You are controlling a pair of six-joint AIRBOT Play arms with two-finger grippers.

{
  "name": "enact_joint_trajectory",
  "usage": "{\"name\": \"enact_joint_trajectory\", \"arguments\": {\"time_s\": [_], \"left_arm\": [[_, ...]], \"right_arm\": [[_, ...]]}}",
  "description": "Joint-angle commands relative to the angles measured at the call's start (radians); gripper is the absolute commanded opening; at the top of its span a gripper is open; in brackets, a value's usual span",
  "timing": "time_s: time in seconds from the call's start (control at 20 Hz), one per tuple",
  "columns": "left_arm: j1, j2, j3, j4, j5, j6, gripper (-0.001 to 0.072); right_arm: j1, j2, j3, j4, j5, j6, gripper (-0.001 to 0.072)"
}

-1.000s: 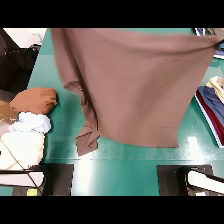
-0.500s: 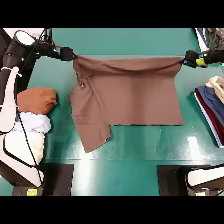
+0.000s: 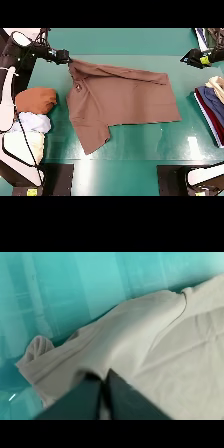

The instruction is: Fold the shirts.

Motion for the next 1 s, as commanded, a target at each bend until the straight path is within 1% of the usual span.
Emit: {"name": "enact_joint_trajectory", "arguments": {"time_s": [0.0,0.05,0.15,0.2,0.25,0.35,0.4,0.45,0.6,0.8,0.95], "left_arm": [[0.003,0.001,0.0,-0.028,0.04,-0.038,0.072],[0.004,0.001,0.0,-0.028,0.027,-0.054,0.0687],[0.022,0.002,0.001,-0.021,-0.04,-0.055,0.0685],[0.038,0.003,0.001,-0.02,-0.096,-0.067,0.0658],[0.063,0.006,0.001,-0.016,-0.168,-0.07,0.0606],[0.111,0.026,-0.012,-0.005,-0.294,-0.07,0.0606],[0.134,0.048,-0.036,-0.005,-0.335,-0.07,0.0606],[0.15,0.081,-0.082,-0.004,-0.345,-0.07,0.0605],[0.158,0.222,-0.309,0.018,-0.313,-0.063,0.0606],[0.155,0.469,-0.759,0.02,-0.138,-0.062,0.0606],[0.155,0.637,-1.049,-0.042,-0.086,-0.056,0.0606]], "right_arm": [[0.011,-0.002,0.021,0.0,0.047,0.005,0.0507],[0.011,-0.002,0.021,0.0,0.053,0.005,0.0507],[0.011,0.0,0.021,0.0,0.093,0.005,0.0506],[0.01,0.005,0.02,0.0,0.138,0.004,0.0506],[0.002,0.014,0.018,0.0,0.199,-0.01,0.0506],[-0.019,0.059,-0.026,0.0,0.274,-0.032,0.0506],[-0.025,0.095,-0.072,-0.001,0.274,-0.047,0.0506],[-0.037,0.139,-0.131,-0.001,0.267,-0.052,0.0506],[-0.065,0.274,-0.312,0.0,0.261,-0.061,0.0506],[-0.062,0.428,-0.504,0.0,0.202,-0.072,0.0506],[-0.063,0.519,-0.597,0.0,0.137,-0.075,0.0506]]}}
